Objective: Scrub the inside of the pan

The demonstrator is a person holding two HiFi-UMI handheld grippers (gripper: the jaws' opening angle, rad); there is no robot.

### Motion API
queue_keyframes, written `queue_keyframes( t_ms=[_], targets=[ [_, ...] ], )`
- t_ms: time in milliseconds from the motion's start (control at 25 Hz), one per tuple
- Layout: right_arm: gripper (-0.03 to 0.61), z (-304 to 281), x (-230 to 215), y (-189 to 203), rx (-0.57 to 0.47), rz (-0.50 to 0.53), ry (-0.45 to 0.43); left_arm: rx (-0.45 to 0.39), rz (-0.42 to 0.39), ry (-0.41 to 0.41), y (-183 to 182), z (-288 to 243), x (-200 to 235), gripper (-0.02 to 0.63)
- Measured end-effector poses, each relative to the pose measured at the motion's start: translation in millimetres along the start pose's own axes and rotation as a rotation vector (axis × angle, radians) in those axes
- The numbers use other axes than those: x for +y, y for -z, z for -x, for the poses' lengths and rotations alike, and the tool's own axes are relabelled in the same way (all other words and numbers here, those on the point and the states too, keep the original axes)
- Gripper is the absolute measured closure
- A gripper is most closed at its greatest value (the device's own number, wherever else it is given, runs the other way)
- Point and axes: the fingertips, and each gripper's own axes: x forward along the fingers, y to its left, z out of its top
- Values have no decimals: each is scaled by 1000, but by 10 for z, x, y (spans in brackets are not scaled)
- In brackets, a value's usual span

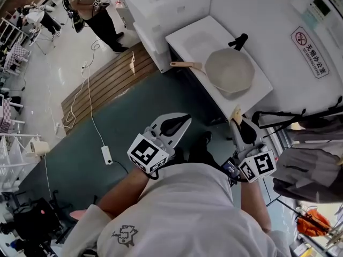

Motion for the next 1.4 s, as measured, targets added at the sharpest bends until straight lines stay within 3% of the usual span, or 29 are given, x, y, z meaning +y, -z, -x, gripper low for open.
queue_keyframes(
  t_ms=[280, 800, 1120, 1400],
  targets=[
    [515, -396, -676, -38, 22, 0, -36, -3, 6, -48, -38, -615, 441, 612],
    [515, -796, -1876, -84, 41, -3, -21, 13, 6, -33, -3, -1724, 1025, 612],
    [515, -1256, -2159, 10, 82, -34, 11, 110, -15, 2, 327, -2031, 1643, 612],
    [515, -1723, -2380, 17, 118, -65, 100, 226, -15, 129, 554, -2310, 2143, 611]
  ],
)
